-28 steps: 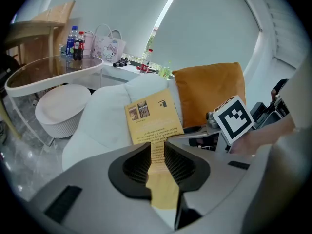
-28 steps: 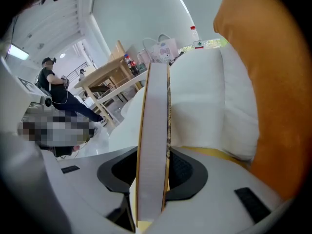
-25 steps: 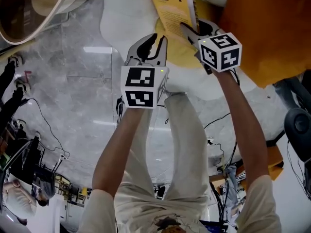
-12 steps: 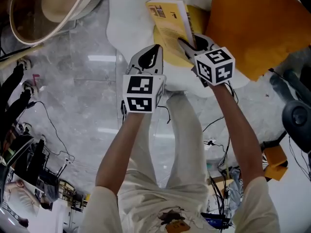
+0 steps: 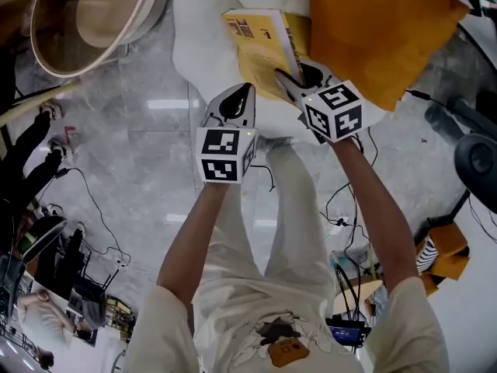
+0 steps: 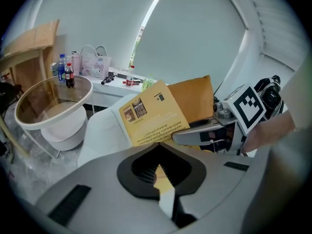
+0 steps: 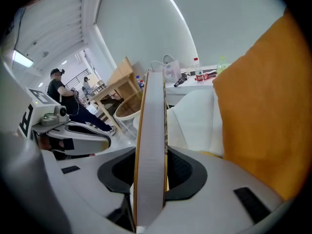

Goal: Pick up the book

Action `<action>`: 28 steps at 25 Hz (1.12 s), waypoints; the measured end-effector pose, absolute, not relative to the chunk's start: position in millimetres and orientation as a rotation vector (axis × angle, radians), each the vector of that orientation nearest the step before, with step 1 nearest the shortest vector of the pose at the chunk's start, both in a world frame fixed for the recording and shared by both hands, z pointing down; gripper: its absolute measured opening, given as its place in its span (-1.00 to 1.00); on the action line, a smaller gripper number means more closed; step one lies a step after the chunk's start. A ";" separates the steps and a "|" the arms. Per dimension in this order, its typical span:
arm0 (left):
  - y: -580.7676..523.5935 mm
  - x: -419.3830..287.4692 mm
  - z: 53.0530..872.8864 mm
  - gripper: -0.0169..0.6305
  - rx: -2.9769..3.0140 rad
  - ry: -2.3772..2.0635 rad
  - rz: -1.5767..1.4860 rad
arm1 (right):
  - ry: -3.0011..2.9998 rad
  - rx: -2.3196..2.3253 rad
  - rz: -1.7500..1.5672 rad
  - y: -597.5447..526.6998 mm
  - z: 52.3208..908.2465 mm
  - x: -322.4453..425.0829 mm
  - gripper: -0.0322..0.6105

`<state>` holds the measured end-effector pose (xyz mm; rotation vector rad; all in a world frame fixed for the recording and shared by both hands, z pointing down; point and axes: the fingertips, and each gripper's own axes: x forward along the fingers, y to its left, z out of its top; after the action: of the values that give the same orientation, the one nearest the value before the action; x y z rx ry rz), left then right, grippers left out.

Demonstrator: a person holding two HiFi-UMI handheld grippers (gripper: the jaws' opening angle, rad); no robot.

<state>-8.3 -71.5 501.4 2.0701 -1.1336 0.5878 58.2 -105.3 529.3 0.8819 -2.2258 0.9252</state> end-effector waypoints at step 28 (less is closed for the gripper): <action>-30.5 11.9 265.7 -0.93 2.242 -1.050 0.607 | -2.333 1.044 0.952 -28.3 279.5 94.6 -0.41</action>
<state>11.9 -30.5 265.7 2.2424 -1.0501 0.6067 94.6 -28.3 279.5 1.0435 -2.3333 0.9520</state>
